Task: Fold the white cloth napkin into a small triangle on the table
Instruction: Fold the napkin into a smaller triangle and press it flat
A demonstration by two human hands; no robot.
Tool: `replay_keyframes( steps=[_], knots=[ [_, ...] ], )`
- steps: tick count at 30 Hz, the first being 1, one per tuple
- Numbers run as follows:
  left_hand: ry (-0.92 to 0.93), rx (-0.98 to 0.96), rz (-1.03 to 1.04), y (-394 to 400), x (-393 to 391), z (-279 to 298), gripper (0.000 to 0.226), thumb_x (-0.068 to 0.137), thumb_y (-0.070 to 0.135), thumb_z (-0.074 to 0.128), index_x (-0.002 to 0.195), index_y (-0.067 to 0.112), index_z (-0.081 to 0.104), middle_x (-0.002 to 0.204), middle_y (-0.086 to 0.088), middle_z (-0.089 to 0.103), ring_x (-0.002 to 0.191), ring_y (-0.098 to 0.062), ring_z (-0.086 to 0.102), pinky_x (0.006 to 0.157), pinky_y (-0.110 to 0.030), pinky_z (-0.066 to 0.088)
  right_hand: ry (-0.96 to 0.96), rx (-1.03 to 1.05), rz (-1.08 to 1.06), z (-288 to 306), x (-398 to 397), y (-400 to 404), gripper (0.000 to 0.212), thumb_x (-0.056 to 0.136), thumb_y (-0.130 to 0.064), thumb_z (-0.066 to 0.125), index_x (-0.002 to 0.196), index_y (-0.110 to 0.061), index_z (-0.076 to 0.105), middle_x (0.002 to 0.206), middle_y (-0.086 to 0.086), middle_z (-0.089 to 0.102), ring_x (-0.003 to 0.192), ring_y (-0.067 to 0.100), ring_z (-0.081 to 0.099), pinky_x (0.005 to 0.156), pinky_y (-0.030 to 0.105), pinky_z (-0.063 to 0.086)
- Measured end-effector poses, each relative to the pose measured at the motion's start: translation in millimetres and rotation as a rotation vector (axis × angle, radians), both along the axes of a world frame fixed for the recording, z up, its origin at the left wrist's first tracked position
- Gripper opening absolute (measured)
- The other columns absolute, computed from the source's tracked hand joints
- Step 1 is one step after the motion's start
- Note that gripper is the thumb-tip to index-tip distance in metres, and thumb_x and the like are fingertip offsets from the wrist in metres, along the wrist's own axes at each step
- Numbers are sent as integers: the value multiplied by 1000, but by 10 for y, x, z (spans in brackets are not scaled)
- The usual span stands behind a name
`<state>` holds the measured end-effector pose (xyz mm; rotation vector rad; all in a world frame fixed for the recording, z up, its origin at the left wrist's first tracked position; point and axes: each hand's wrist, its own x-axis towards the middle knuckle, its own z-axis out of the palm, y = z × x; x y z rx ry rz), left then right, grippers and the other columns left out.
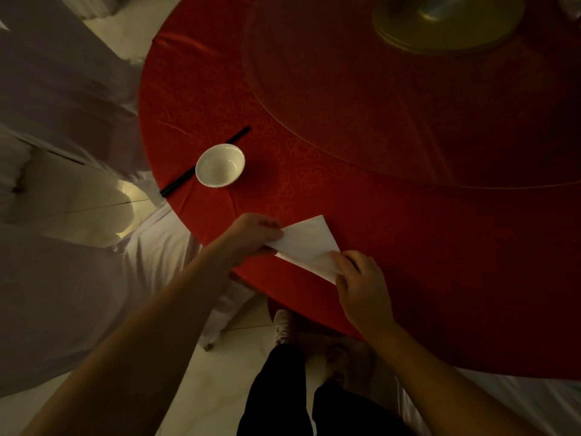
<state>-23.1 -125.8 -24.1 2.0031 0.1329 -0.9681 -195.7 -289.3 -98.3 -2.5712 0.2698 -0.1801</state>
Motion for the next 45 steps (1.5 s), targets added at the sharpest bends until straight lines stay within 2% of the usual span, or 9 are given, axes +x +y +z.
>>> replay_keyframes(
  steps=[7,17,20,26,28,32,35,40,45],
  knots=[
    [-352,76,-95,76,-60,-264,24,88,8,64,111,11,67,107,-7,66,90,-22,64,82,-37,55,-50,-183,129,-120,-135,-71,36,92,-19,54,125,-6,60,128,14,61,107,33,61,74,42,52],
    [-790,145,-437,222,-26,-533,20,91,15,59,107,16,70,104,3,62,95,-13,53,79,-25,38,73,-317,198,-171,-214,-29,43,94,-21,38,135,-13,50,146,6,46,127,27,48,84,44,45],
    [-903,202,-505,301,3,-566,19,90,14,60,105,13,71,110,-10,60,102,-28,50,83,-33,38,135,-343,194,-147,-213,-4,46,94,-24,36,138,-13,46,149,6,43,131,27,44,87,44,45],
    [-1126,171,-664,1,-141,-452,44,87,11,49,130,12,54,143,-14,46,135,-32,36,108,-50,31,170,-344,173,-113,-208,35,47,92,-23,36,137,-14,46,148,6,44,132,26,41,88,43,43],
    [-1121,116,-918,-226,-226,-492,50,92,25,37,141,15,39,153,-10,32,143,-26,22,113,-46,18,170,-335,167,-93,-210,37,48,91,-23,37,137,-14,46,147,7,45,131,26,43,87,43,44],
    [-1105,343,-1298,-386,-201,-813,60,99,50,10,150,20,2,160,-4,0,143,-17,-13,114,-40,-12,189,-343,141,-60,-221,65,49,93,-30,37,138,-12,48,146,7,47,133,24,44,92,44,45],
    [-1109,388,-1216,-351,-139,-965,68,92,65,-2,144,23,-17,159,-2,-8,143,-14,-16,114,-42,-16,182,-375,138,-103,-311,103,53,96,-37,38,140,-9,44,147,8,44,136,25,41,103,44,40],
    [-1110,418,-1085,-335,-172,-1009,88,84,79,3,146,19,-14,157,-4,-9,145,-17,-10,116,-47,-8,208,-411,130,-174,-585,120,57,98,-46,31,141,-9,41,150,10,37,139,28,33,112,47,26],
    [-1093,394,-1077,-308,-188,-948,95,80,83,2,147,16,-11,157,-4,-10,146,-18,-10,117,-49,-6,137,-245,43,9,-693,132,46,93,-38,44,122,-7,64,132,17,58,127,32,49,97,52,46]
  ],
)
